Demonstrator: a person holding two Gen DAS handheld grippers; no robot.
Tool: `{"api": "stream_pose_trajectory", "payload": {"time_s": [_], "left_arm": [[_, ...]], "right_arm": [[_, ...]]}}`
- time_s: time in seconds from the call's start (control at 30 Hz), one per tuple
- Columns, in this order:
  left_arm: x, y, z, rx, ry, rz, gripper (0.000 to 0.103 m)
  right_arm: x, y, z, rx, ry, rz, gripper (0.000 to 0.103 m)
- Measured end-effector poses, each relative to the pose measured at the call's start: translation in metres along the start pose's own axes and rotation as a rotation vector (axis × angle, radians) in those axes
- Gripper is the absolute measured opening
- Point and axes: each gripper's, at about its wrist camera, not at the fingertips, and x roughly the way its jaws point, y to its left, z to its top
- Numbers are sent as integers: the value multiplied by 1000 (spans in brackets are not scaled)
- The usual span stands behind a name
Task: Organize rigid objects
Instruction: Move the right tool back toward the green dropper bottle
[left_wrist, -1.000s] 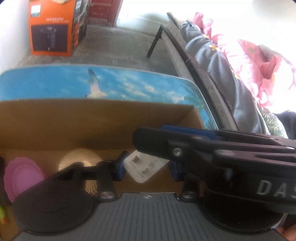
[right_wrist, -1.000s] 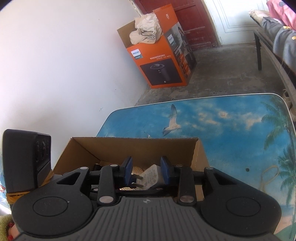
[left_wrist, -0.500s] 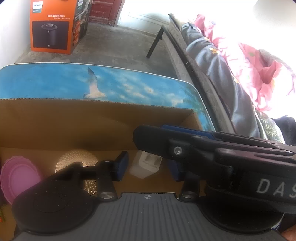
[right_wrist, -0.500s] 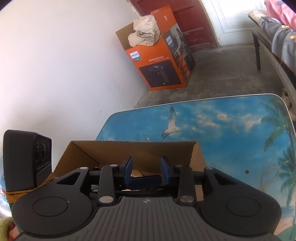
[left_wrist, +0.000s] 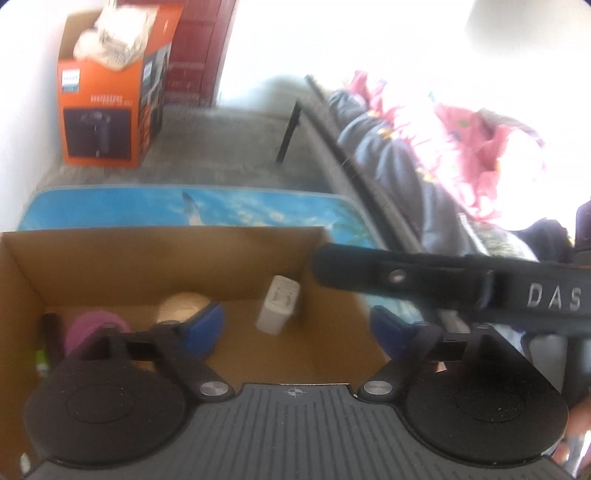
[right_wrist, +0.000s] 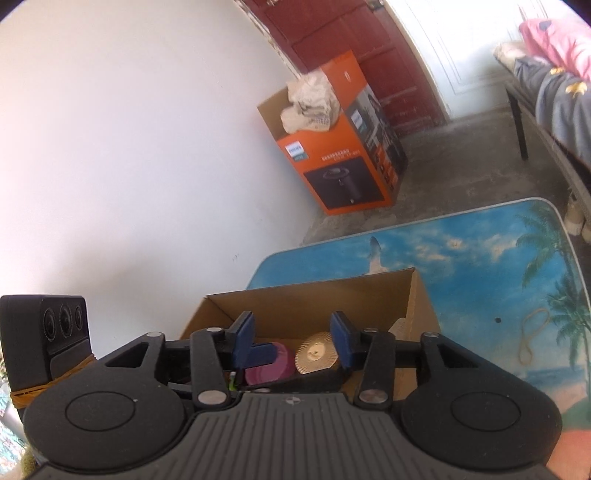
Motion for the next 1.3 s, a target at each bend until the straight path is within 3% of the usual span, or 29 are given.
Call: {"api": "stream_pose_trajectory", "payload": {"time_s": [0.07,0.2,0.33,0.6,0.77,0.97,1.3], "left_arm": [[-25,-1,-11,7,-46,-20,98],[-70,3,-36,7,-120,-70,101],[-107,7,-65,41,-182,-70,103],[-146,36,-120,56,-170,-59,103],[-157,50,-150,94,-177,-3,103],[-141,55,-174,126,-160,65,103],[-104,66,-202,169,-123,152,101]], "right_arm": [[-18,8,-10,-1,-31,0,63],[-54,24,-35,12,-85,12,70],[-84,36,-64,37,-135,28,76],[-117,57,-118,78,-178,16,80],[-111,65,-146,102,-141,19,80],[-77,76,-167,100,-52,18,80],[-21,121,-183,-63,34,-15,80]]}}
